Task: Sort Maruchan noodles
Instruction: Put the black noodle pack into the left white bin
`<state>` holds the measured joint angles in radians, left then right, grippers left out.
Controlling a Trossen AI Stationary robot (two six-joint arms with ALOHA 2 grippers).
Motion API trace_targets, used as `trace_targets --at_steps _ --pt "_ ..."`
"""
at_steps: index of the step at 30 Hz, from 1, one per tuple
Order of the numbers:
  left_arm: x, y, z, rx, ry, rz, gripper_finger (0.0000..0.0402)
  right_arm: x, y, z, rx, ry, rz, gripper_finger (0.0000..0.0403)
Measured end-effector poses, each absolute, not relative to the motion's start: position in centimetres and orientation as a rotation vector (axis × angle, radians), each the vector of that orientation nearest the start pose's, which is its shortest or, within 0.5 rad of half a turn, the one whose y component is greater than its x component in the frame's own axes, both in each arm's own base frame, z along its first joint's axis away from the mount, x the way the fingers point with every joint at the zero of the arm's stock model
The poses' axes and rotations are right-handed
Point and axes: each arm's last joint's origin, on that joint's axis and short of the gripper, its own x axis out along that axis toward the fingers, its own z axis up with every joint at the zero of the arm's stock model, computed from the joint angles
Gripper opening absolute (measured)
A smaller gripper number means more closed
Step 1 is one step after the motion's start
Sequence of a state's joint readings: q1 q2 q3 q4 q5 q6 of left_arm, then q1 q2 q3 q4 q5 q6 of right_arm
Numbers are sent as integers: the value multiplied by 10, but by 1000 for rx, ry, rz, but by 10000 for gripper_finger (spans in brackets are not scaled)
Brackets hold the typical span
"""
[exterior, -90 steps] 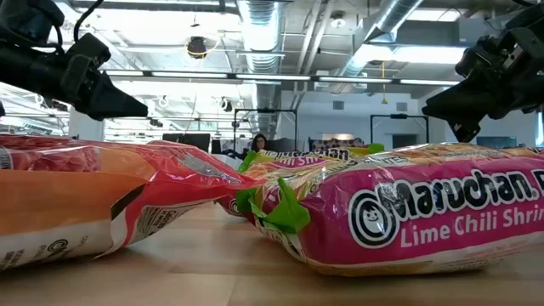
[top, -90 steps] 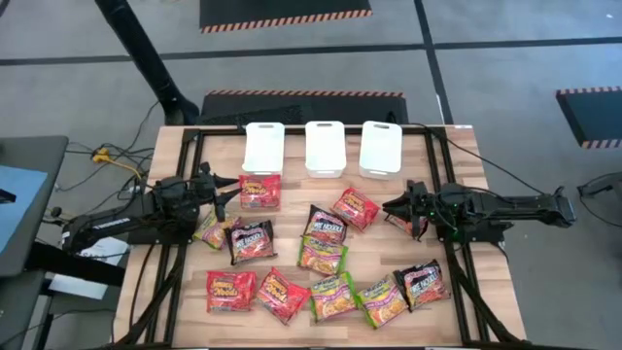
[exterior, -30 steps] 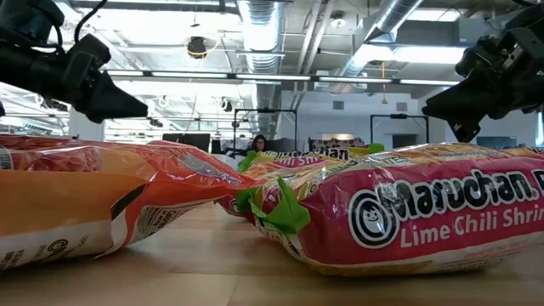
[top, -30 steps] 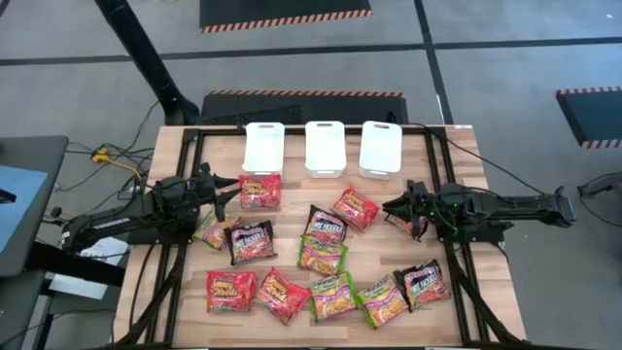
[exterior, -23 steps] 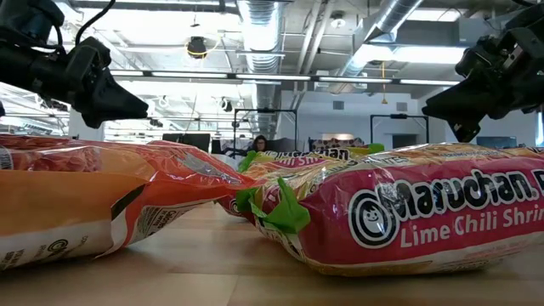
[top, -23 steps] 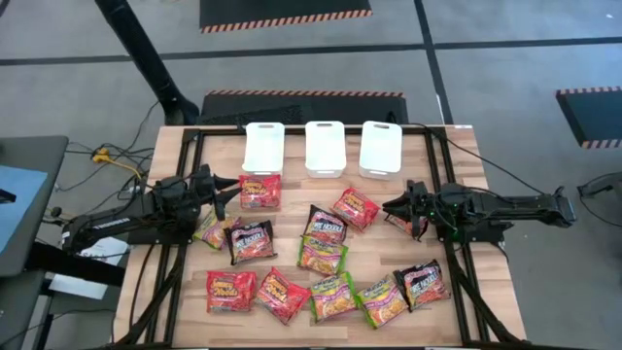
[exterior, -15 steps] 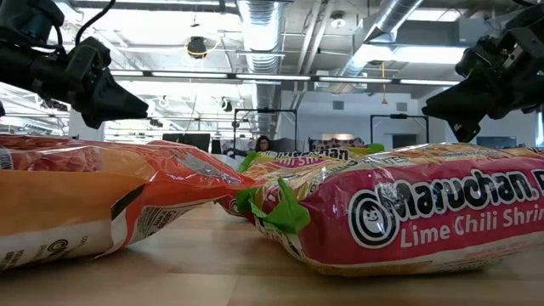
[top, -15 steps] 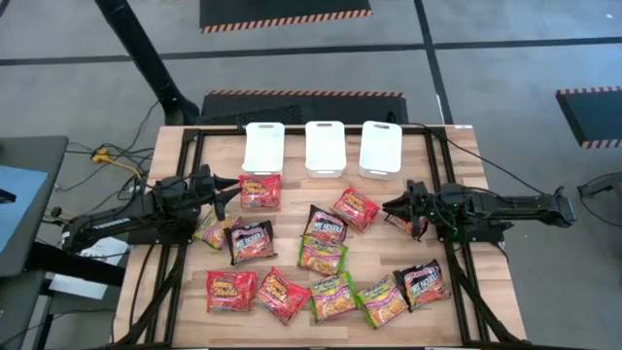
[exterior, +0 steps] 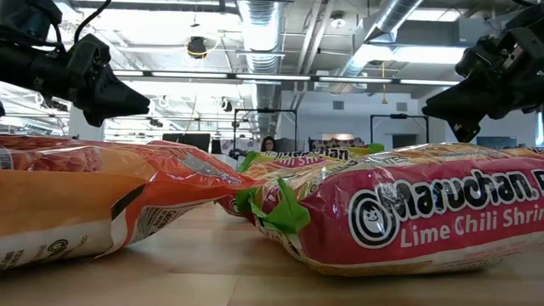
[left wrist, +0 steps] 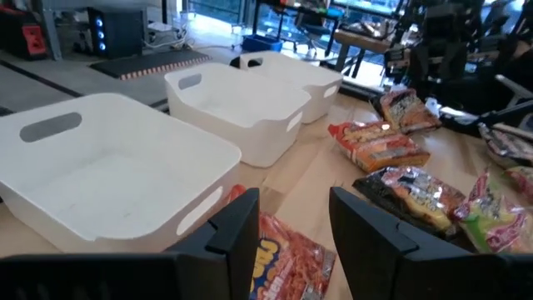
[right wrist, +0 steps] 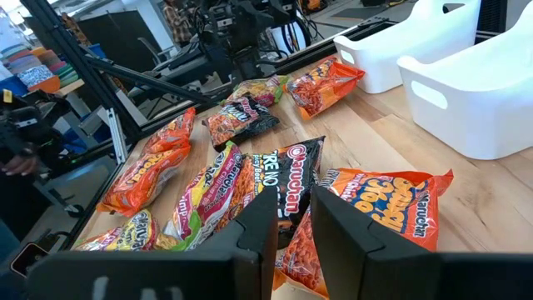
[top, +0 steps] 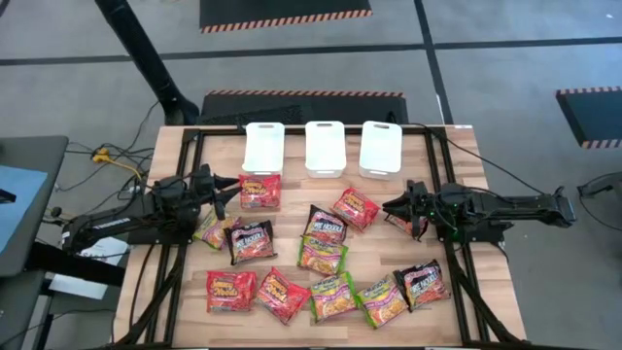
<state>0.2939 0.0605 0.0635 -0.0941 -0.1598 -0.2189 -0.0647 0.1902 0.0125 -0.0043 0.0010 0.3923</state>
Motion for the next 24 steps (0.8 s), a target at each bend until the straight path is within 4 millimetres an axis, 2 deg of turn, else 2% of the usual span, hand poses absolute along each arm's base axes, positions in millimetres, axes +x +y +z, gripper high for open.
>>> trace_targets --at_steps 4,8,16,21,24 --pt "91 31 176 -253 33 411 135 107 -7 152 397 167 -100 102" --pt "88 29 188 -212 37 391 135 107 -7 152 397 167 -100 102" --pt "83 29 222 -177 45 418 135 107 -7 152 397 166 -100 102" --pt "81 28 247 -169 142 425 135 107 -7 152 397 166 -100 102" --pt "82 28 264 -247 225 441 135 107 -7 152 397 166 -101 102"
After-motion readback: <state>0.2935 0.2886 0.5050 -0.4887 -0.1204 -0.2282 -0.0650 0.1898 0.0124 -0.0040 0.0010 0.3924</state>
